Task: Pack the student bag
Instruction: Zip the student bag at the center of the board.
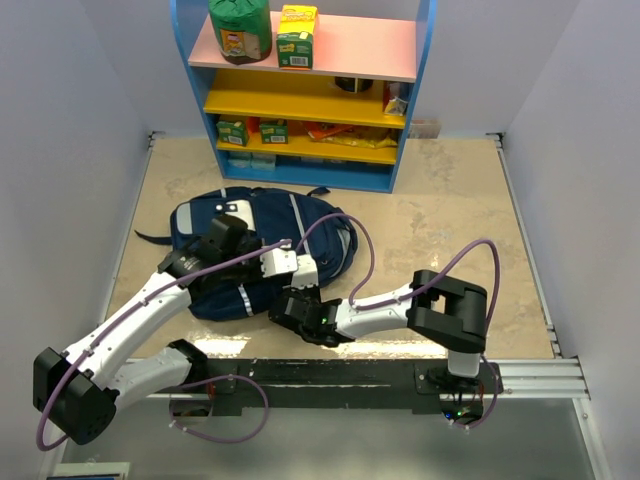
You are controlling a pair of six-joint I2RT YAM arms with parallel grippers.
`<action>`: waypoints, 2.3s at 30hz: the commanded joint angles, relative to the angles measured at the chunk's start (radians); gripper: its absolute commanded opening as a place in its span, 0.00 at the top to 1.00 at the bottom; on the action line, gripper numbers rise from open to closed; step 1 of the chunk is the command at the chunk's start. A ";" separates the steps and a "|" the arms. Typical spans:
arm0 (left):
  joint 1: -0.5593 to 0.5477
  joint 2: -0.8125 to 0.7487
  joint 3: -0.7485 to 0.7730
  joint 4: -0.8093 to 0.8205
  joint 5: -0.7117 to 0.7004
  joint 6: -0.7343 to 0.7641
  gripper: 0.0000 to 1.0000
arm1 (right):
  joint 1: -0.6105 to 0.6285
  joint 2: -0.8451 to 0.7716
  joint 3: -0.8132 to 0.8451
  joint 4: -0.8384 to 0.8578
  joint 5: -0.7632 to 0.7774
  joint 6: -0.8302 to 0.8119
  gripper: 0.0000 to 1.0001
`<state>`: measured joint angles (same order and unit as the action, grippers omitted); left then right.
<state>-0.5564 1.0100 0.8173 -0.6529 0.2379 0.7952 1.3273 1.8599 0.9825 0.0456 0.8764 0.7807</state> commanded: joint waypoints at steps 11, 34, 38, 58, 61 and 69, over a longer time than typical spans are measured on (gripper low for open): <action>0.004 -0.053 0.046 -0.013 0.011 -0.004 0.87 | -0.011 -0.271 -0.182 -0.041 0.050 0.126 1.00; 0.003 -0.120 0.196 -0.123 0.285 -0.141 0.32 | -0.155 -0.476 -0.281 -0.058 -0.249 0.095 1.00; -0.020 -0.059 0.221 -0.130 0.394 -0.211 0.33 | -0.154 -0.495 -0.289 -0.050 -0.290 0.088 1.00; -0.240 0.166 -0.012 0.280 0.189 -0.226 0.26 | -0.157 -0.559 -0.407 -0.075 -0.246 0.207 0.52; -0.252 0.200 -0.029 0.318 0.138 -0.209 0.26 | -0.155 -0.591 -0.418 -0.079 -0.249 0.213 0.53; -0.304 0.269 -0.110 0.413 -0.046 -0.163 0.31 | -0.154 -0.677 -0.534 0.063 -0.241 0.172 0.51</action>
<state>-0.8524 1.2613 0.7490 -0.3286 0.3099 0.5983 1.1713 1.2392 0.5259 -0.0086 0.6094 0.9737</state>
